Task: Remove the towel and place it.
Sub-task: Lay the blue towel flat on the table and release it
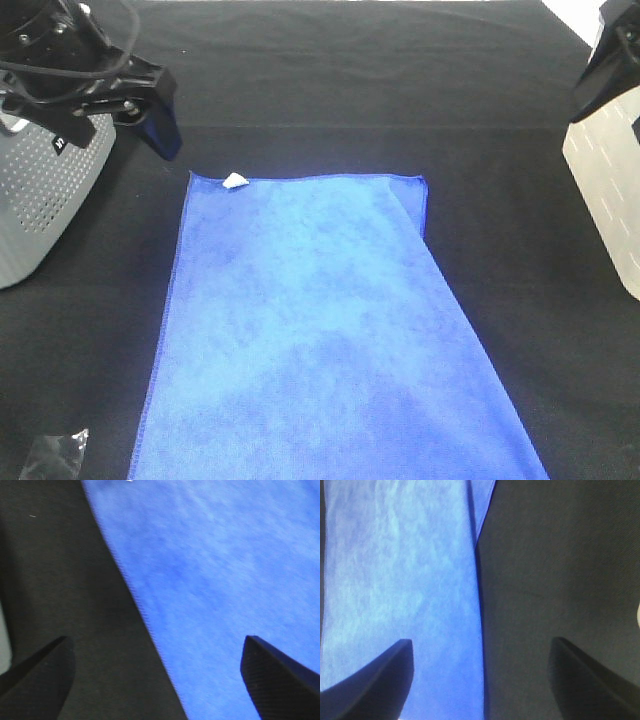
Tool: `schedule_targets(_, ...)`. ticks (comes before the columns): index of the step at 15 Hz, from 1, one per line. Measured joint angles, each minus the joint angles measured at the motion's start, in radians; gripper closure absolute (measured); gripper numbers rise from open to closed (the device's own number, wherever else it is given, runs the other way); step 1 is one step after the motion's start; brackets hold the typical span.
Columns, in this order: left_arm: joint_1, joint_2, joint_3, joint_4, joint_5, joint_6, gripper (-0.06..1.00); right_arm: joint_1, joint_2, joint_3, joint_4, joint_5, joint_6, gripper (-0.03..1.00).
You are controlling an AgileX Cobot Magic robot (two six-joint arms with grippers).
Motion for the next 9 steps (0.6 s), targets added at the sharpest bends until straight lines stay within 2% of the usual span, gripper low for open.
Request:
schedule_targets(3, 0.019, 0.026, -0.029, 0.012, -0.041, 0.000, 0.12, 0.000, 0.033, -0.033, -0.003, 0.012, -0.014, 0.25)
schedule_targets(5, 0.047, 0.101, -0.112, 0.007, -0.027, 0.002, 0.12, 0.000, 0.139, -0.134, -0.006, 0.093, -0.023, 0.21)
schedule_targets(6, 0.071, 0.221, -0.237, -0.006, 0.022, 0.026, 0.12, 0.000, 0.255, -0.269, -0.008, 0.119, -0.024, 0.15)
schedule_targets(9, 0.105, 0.389, -0.433, -0.046, 0.092, 0.037, 0.12, 0.000, 0.401, -0.431, -0.008, 0.120, -0.024, 0.10)
